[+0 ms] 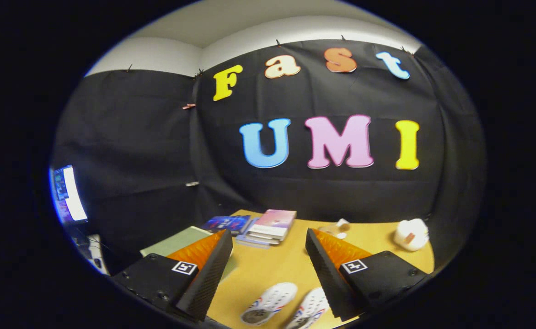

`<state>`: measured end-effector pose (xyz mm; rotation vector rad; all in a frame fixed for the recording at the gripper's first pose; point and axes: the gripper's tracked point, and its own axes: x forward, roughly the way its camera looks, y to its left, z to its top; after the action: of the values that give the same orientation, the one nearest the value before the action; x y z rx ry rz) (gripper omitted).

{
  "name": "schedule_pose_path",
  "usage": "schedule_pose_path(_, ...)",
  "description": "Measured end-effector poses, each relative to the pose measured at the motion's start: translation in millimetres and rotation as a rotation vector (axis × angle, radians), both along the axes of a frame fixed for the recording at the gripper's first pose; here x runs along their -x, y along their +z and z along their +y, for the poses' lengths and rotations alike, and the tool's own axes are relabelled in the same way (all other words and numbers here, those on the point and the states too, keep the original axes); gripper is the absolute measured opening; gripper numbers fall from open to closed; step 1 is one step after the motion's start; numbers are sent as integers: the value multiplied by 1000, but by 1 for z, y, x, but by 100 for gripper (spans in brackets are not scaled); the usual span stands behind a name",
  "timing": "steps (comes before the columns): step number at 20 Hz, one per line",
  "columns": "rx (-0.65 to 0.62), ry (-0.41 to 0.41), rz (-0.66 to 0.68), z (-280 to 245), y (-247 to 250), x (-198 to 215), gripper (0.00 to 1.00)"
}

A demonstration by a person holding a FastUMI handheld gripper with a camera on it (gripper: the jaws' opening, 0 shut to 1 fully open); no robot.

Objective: Open the storage box then place both shoes into the box .Put the left shoe in first, then the right shoe, with the right side of both shoes facing outward in a uniform manner.

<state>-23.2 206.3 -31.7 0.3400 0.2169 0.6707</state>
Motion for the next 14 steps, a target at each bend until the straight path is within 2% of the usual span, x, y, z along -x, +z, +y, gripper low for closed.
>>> schedule_pose_path(3,-80,162,95,43,-21,9,98)
schedule_pose_path(7,-203,332,262,97,-50,17,98)
schedule_pose_path(14,-342,571,695,172,-132,46,98)
